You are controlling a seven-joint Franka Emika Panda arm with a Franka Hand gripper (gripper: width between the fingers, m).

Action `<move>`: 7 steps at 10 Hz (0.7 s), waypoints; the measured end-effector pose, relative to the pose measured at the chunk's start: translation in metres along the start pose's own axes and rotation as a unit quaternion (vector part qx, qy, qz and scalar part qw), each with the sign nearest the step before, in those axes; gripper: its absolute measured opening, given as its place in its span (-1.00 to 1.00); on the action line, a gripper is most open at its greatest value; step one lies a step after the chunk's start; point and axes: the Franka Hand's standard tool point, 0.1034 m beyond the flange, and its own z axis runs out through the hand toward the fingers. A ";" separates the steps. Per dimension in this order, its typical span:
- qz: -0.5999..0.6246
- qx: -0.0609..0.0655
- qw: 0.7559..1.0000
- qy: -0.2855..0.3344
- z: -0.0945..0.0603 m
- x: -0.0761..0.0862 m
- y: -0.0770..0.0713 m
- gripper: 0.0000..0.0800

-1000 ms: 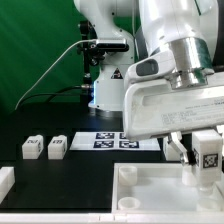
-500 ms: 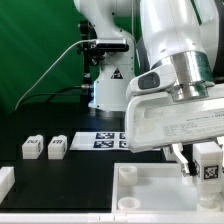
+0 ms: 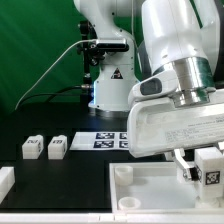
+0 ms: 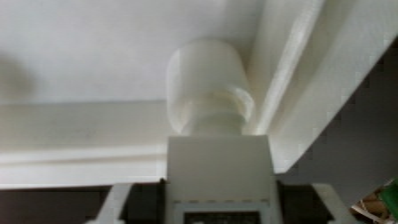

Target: Assemble one leg

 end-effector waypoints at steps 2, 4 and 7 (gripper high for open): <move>-0.001 0.000 1.000 0.005 0.003 -0.003 -0.003 -0.27; 0.008 -0.005 1.000 0.002 0.004 -0.005 -0.005 -0.27; 0.012 -0.007 1.000 -0.008 0.005 -0.009 -0.005 -0.27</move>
Offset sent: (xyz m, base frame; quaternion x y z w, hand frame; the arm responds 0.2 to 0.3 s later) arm -0.0138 0.0046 -0.0275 -0.0328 -0.0334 0.0028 0.9989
